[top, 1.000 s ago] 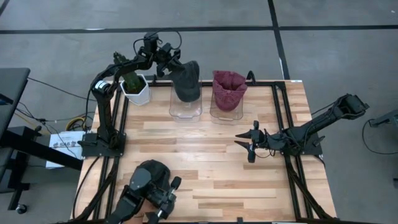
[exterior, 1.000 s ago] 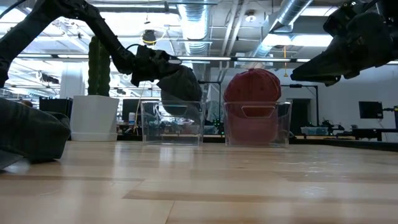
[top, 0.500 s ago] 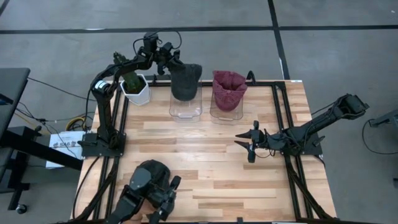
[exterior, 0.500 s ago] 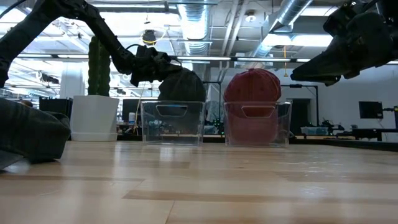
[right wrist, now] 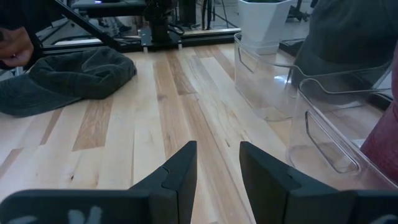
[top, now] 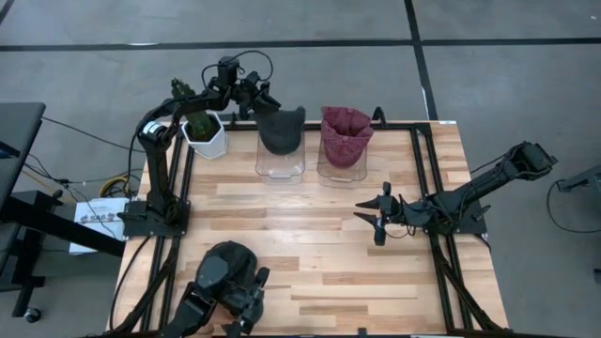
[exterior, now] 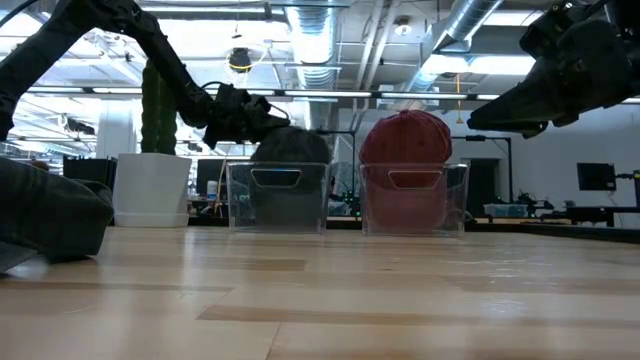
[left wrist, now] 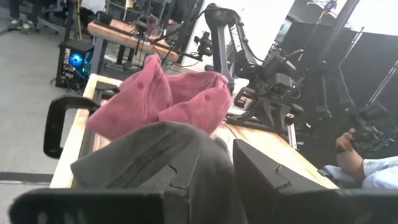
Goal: Pick & Place hat
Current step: Put the black head cap into the left transparent bin
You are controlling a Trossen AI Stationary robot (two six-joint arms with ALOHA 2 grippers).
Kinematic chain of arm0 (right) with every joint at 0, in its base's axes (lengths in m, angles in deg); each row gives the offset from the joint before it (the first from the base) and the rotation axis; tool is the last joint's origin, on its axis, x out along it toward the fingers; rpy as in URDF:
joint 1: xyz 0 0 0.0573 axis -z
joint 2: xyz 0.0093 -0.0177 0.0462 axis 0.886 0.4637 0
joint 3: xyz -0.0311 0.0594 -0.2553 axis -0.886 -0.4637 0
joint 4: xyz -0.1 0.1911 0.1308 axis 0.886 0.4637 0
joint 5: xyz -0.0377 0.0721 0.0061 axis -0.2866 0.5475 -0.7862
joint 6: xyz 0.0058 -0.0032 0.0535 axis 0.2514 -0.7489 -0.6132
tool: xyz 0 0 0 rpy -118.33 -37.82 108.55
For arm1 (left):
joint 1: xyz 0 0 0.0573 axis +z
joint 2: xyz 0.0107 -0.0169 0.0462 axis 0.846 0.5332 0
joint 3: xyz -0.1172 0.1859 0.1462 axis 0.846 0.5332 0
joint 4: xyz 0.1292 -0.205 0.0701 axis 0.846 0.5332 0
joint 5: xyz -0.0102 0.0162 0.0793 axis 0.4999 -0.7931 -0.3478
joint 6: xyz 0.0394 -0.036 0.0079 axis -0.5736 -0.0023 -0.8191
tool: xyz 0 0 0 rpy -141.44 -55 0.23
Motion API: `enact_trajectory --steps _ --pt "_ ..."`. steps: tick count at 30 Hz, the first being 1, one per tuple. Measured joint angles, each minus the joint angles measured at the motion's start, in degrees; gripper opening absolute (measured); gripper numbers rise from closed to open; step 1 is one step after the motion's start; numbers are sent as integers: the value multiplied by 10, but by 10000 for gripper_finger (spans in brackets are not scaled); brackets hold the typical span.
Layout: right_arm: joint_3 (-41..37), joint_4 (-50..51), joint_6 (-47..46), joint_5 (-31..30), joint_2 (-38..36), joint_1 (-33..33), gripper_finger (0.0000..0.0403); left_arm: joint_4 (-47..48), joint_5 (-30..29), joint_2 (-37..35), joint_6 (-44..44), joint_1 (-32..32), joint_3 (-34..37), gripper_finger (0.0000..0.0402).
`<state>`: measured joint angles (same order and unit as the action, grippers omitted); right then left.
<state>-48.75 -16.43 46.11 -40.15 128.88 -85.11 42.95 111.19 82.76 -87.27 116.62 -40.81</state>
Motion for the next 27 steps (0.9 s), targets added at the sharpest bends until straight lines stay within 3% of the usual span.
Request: enact_trajectory --steps 13,23,27 --pt "0 0 7 0 0 0 113 -1 -36 -6 -17 13 21 88" --pt "0 0 9 1 0 0 113 1 -64 -58 -14 24 21 88" --pt "0 0 9 1 0 0 113 48 -109 -100 -29 22 21 88"
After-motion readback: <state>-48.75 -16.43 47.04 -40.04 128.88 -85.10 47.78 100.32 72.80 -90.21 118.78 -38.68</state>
